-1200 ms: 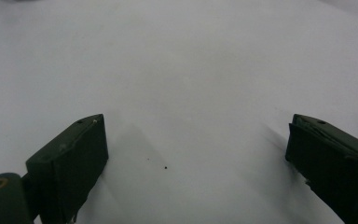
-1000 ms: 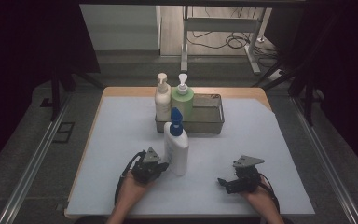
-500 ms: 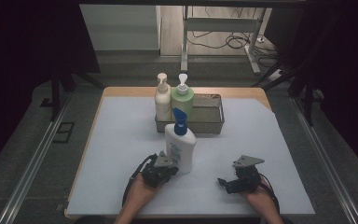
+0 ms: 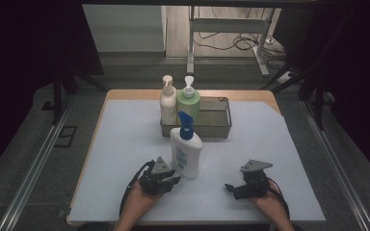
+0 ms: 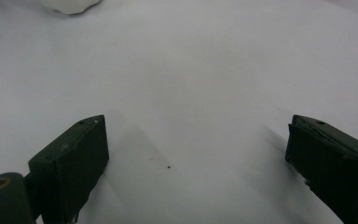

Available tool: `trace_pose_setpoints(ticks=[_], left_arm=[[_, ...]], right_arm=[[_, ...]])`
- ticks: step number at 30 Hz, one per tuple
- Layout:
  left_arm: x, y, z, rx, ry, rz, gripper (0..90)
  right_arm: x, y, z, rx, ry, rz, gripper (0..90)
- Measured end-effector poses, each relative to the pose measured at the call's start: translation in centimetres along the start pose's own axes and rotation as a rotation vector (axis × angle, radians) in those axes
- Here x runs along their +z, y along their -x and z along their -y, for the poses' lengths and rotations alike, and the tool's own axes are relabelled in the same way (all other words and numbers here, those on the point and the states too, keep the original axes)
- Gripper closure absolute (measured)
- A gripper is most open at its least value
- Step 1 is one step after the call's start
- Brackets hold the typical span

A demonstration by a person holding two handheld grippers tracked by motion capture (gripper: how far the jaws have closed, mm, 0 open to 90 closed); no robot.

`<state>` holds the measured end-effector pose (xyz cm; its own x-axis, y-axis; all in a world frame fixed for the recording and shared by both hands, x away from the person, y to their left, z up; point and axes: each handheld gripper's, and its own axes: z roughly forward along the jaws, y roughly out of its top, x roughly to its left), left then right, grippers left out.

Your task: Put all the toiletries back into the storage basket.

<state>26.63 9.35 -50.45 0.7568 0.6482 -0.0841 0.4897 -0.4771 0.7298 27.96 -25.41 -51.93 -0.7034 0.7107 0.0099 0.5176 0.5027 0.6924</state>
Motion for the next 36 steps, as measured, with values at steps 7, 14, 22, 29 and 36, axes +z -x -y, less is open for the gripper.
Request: trace_pose_setpoints(ticks=[7, 14, 22, 29, 36], left_arm=[[-1.0, -0.1, 1.2, -0.045, 0.002, -0.044, 40.2], [-2.0, -0.3, 2.9, -0.080, -0.021, -0.083, 25.3], [-3.2, -0.6, 4.8, -0.119, -0.032, -0.142, 13.2], [-3.5, -0.9, 5.4, -0.131, -0.037, -0.178, 12.4], [-3.3, -0.9, 5.5, -0.123, -0.051, -0.189, 12.1]], right_arm=[[-0.5, -0.5, -0.8, -0.032, 0.009, -0.025, 4.0], [-1.1, -1.1, -1.9, -0.065, 0.026, -0.058, 1.9], [-1.7, -1.9, -3.7, -0.089, 0.077, -0.097, 0.0], [-1.8, -2.3, -5.5, -0.044, 0.088, -0.139, 0.0], [-1.8, -3.0, -7.1, -0.052, 0.109, -0.145, 0.0]])
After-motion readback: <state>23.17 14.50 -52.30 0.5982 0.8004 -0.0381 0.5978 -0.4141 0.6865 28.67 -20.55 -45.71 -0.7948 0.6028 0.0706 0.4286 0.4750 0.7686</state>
